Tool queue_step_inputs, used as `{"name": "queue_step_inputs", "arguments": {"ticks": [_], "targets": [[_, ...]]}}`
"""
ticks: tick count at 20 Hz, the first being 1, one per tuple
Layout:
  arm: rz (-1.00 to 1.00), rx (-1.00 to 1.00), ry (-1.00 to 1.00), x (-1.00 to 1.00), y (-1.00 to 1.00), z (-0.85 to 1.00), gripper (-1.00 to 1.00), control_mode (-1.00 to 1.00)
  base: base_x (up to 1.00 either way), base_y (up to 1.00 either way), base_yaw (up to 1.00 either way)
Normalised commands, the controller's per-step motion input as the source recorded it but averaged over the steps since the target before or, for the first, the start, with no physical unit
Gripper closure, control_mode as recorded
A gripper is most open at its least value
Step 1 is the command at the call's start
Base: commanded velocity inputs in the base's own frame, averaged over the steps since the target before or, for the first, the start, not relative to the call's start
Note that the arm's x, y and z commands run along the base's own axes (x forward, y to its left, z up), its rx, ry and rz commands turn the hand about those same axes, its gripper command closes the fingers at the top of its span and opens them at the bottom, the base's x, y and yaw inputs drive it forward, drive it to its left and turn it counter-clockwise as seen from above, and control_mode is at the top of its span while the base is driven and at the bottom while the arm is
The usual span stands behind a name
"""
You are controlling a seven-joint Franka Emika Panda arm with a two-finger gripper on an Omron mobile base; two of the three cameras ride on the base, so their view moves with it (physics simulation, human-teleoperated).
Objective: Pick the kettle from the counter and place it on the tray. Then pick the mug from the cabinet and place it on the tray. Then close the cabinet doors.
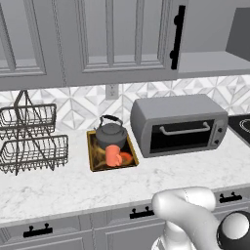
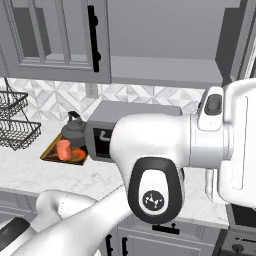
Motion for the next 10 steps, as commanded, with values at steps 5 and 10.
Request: {"name": "queue_step_inputs", "arguments": {"ticks": [5, 10], "targets": [[0.04, 0.09, -0.04, 0.25, -0.31, 0.0, -1.0, -1.0, 0.0, 0.0, 0.0], [0.09, 0.03, 0.0, 0.26, -0.29, -0.1, -1.0, -1.0, 0.0, 0.0, 0.0]]}}
